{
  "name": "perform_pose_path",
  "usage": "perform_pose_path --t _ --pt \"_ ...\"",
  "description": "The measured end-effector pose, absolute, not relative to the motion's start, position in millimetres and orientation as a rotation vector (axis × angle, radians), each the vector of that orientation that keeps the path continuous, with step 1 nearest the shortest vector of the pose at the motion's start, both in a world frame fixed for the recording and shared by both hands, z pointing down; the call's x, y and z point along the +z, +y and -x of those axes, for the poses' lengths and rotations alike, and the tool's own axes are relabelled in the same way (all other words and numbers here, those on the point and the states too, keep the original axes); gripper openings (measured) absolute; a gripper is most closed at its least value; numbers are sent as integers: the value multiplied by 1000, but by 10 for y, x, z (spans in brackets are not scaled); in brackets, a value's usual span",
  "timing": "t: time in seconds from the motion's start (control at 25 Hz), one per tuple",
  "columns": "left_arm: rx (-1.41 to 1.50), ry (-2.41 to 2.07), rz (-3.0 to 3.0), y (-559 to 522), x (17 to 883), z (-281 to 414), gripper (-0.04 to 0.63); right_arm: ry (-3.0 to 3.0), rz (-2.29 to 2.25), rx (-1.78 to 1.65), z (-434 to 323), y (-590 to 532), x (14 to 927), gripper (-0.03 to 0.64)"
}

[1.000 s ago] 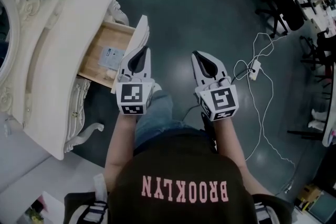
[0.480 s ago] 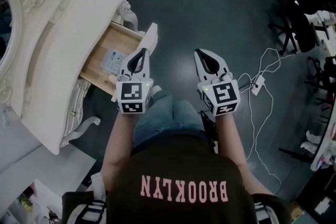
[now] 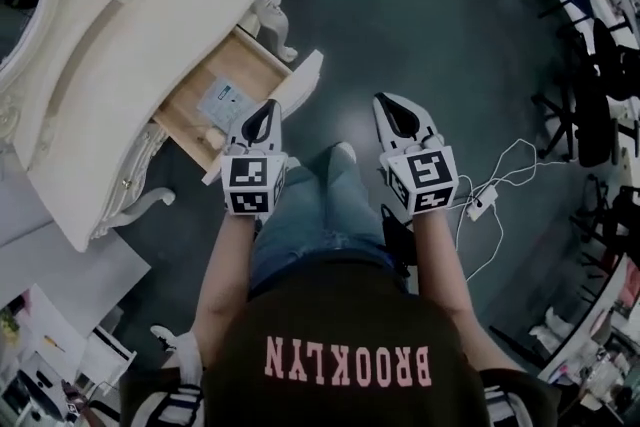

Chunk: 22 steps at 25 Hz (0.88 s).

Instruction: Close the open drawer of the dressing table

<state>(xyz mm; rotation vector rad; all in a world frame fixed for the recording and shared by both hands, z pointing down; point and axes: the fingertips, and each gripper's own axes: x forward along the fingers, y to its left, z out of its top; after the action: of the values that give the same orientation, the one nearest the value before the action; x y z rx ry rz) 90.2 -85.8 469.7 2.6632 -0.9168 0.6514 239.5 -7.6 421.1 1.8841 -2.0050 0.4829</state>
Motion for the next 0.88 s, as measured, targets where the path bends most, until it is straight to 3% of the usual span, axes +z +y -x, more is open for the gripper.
perform_pose_path --t 0.76,0.8,0.84,0.88 --pt "748 -1289 -2079 -554 5750 -398 13 -2208 -1345 664 -2203 -517 5007 -9" --pt "748 -1291 -2055 -538 5805 -397 60 -2213 -1320 668 -2187 -513 5043 -9" --pt "749 -1288 -2031 -524 5866 -404 156 -2216 -1298 670 -2176 -512 5076 -9" --pt "749 -1288 -2008 -514 5926 -414 176 -2219 -1279 672 -2172 -513 5104 -9"
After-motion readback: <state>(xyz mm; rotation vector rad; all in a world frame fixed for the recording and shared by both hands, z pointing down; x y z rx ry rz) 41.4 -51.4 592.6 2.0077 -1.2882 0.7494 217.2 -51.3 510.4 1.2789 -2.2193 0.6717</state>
